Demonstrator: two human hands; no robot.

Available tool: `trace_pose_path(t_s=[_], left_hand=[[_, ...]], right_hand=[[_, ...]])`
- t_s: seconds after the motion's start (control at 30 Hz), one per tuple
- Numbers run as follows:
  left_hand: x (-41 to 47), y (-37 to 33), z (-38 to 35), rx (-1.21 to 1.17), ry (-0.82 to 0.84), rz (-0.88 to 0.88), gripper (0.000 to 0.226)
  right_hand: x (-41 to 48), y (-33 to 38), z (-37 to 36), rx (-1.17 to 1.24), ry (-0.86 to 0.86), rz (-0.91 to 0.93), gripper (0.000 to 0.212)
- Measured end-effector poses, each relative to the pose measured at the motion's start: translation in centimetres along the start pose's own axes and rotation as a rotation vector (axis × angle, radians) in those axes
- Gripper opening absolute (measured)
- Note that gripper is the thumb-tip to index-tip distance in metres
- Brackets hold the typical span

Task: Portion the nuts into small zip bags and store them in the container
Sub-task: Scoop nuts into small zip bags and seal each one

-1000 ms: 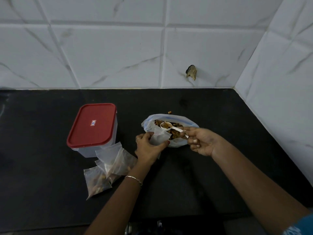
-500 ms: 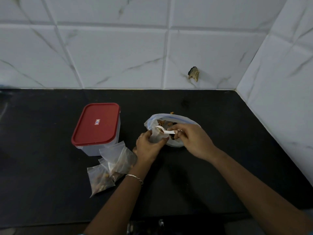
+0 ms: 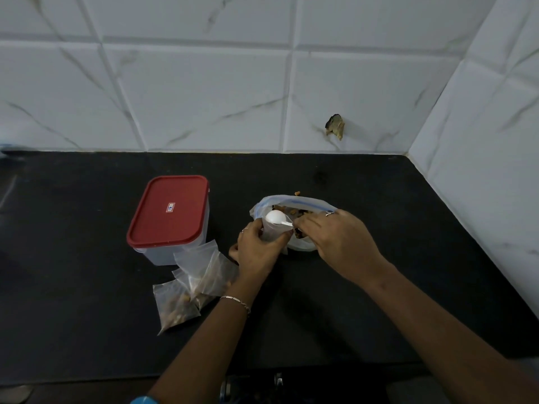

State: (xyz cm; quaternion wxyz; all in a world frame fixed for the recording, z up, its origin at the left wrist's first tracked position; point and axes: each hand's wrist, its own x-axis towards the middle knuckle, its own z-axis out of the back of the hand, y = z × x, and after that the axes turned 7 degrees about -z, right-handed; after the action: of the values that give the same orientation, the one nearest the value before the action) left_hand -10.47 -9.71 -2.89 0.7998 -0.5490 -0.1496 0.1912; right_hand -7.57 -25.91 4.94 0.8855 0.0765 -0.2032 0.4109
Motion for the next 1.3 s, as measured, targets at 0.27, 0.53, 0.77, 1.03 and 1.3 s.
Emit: trace_pose_path(t_s=[0.27, 0.53, 0.77, 1.03, 1.3], left_hand=[[0.1, -0.2, 0.5, -0.011, 0.066, 0.012, 0.024], [-0.9, 1.3, 1.6, 0.173, 0.128, -0.016, 0.021], [-0.5, 2.5, 2.1, 0.208, 0.191, -0.058, 0.034], [-0.1, 2.3, 2.4, 0.191, 0.256, 0.009, 0.056], [-0.9, 1.5, 2.5, 0.133, 0.275, 0.034, 0.040]], right_hand=[[-1.1, -0.8, -1.1, 0.409, -0.121, -0.355, 0.026], [0.0, -2.7, -3.9, 0.281, 0.342, -0.470, 0.042], [5.6, -1.4, -7.0, -0.159, 0.570, -0.246, 0.050], [4.3, -4.5, -6.5, -0.012, 0.480, -0.107, 0.042], [1.7, -6.1, -4.7, 0.029, 0.253, -0.081, 0.043]])
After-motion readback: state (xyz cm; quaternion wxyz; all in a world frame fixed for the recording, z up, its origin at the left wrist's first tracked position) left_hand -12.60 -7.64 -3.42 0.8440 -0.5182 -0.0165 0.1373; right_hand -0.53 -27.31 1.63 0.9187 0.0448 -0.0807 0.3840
